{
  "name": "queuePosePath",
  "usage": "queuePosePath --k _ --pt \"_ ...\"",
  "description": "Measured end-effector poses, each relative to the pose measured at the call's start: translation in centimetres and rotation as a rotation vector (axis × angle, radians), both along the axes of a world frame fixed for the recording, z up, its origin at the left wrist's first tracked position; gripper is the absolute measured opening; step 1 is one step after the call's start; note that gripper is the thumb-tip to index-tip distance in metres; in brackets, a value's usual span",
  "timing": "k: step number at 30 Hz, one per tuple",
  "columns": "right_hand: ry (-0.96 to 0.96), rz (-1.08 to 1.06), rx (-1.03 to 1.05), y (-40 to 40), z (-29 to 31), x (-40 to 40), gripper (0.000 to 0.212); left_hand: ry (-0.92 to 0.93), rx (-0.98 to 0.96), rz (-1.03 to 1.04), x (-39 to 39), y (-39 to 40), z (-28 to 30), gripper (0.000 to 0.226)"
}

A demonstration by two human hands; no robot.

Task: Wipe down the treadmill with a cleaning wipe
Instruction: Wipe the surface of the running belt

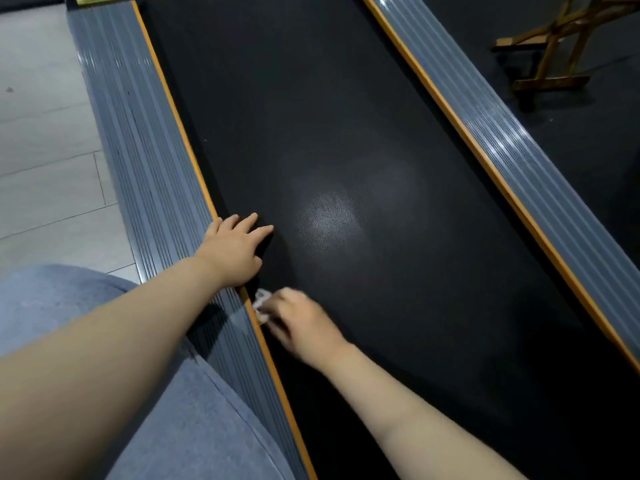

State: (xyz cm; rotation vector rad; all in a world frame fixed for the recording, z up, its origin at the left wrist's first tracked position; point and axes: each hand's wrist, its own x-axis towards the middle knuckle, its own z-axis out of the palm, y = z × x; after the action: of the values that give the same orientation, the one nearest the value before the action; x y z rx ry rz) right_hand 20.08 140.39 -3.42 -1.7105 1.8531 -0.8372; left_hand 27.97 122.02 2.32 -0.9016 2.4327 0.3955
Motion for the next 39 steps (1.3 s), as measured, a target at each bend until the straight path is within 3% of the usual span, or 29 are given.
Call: queuePosePath --k 3,5,8,12,15,17,20,23,25,27,30,32,34,36,38,39 --pt "0.18 0.268 -0.019 -0.5 0.7 -0.4 0.021 -0.045 -0.027 -0.031 -0.4 0.4 -0.3 0.063" --pt "0.263 0.269 -0.084 -1.3 1.3 -3.8 0.02 -0.045 -0.056 -0.058 -0.6 0.6 -0.5 0.062" --pt "0.34 -0.171 -0.01 -0.7 1.1 -14.4 0.034 0.023 -0.095 -0.131 -1.6 1.3 -0.7 0.065" --pt "0.378 -0.977 0.212 4.4 1.7 -31.0 0.024 0.016 -0.001 -0.109 -3.7 1.2 -1.1 0.07" --pt "0.333 -1.182 0.274 3.8 1.4 -32.5 0.027 -0.078 0.048 -0.119 -4.3 0.9 -2.0 0.073" --pt "0.337 -1.099 0.176 2.2 0.9 -28.2 0.027 -0.1 0.066 -0.128 -4.3 0.8 -2.2 0.072" --pt "0.219 -0.56 -0.102 1.8 0.8 -15.4 0.022 -0.103 0.07 -0.136 -4.4 0.4 -2.1 0.069" --pt "0.053 0.195 0.021 3.7 2.2 -3.7 0.028 -0.094 0.049 -0.147 -4.4 0.5 -2.3 0.067" --pt "0.085 0.408 0.129 3.8 1.5 -3.8 0.029 -0.09 0.043 -0.156 -4.5 0.7 -2.4 0.067" --pt "0.177 0.219 0.071 2.8 1.4 -9.3 0.025 -0.098 0.042 -0.141 -4.5 0.5 -2.2 0.067" --pt "0.431 -0.441 -0.038 4.4 1.5 -21.6 0.021 -0.126 0.056 -0.148 -4.7 0.4 -1.9 0.066" --pt "0.435 -0.928 0.179 6.7 2.0 -27.8 0.023 -0.152 0.072 -0.13 -5.0 0.6 -1.6 0.064" --pt "0.356 -1.207 0.375 6.7 1.3 -28.3 0.029 -0.165 0.088 -0.116 -5.4 0.5 -0.7 0.063" --pt "0.348 -1.111 0.224 4.5 1.0 -22.9 0.029 -0.155 0.057 -0.148 -5.1 0.4 -0.2 0.063" --pt "0.222 -0.686 -0.086 3.3 1.3 -13.6 0.03 -0.161 0.027 -0.202 -3.7 0.8 0.0 0.064" --pt "0.162 -0.391 -0.129 3.9 1.9 -8.4 0.034 -0.165 0.015 -0.228 -2.7 1.4 -0.2 0.066"
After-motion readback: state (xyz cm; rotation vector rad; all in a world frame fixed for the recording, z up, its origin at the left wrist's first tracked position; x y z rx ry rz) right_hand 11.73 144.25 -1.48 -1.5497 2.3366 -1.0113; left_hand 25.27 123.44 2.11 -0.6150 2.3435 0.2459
